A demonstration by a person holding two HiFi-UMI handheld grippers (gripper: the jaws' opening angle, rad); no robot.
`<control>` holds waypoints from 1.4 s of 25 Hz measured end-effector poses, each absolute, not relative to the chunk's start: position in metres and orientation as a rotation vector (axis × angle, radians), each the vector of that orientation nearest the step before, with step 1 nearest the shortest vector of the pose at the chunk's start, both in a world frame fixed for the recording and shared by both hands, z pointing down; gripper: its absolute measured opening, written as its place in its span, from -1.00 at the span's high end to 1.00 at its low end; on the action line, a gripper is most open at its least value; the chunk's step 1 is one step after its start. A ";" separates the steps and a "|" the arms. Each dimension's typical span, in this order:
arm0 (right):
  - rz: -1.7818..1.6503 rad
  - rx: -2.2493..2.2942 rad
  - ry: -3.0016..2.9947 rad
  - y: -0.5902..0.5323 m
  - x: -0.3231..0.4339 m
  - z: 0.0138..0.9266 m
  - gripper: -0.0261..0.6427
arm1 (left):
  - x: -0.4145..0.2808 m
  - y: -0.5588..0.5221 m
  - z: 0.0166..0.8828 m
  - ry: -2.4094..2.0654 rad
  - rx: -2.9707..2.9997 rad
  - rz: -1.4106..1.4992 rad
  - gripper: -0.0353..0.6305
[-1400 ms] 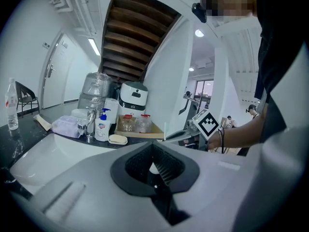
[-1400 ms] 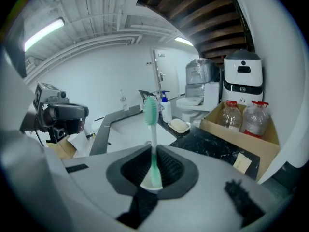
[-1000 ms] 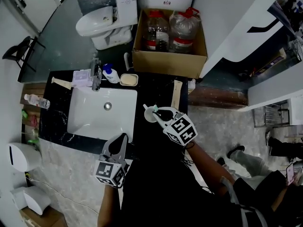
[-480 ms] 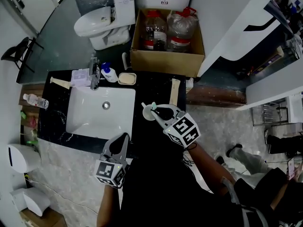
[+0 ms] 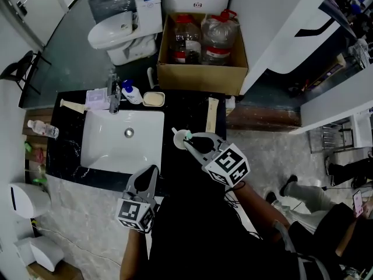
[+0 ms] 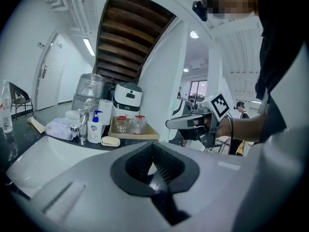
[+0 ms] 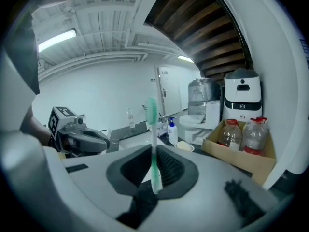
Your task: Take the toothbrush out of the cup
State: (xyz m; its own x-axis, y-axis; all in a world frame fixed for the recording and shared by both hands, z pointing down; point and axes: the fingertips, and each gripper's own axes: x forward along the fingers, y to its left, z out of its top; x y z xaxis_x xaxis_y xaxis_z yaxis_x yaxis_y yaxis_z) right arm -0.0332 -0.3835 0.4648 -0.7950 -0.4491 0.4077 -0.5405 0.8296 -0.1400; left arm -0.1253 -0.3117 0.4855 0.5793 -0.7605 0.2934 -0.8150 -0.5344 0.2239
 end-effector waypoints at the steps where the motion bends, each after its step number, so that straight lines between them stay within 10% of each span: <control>1: 0.353 0.742 -2.659 -0.381 -0.033 0.461 0.80 | -0.125 -0.312 0.485 -1.280 2.482 0.229 0.87; 35: 0.381 0.661 -2.691 -0.302 -0.019 0.447 0.80 | -0.092 -0.312 0.454 -1.221 2.586 0.192 0.87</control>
State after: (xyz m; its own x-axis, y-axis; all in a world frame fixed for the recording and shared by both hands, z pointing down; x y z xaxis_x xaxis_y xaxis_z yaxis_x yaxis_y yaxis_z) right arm -0.0194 -0.3025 0.4466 -0.8328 -0.3951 0.3876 -0.4873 0.8556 -0.1747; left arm -0.0916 -0.3123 0.4541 0.6349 -0.7362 0.2342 -0.7726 -0.6060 0.1893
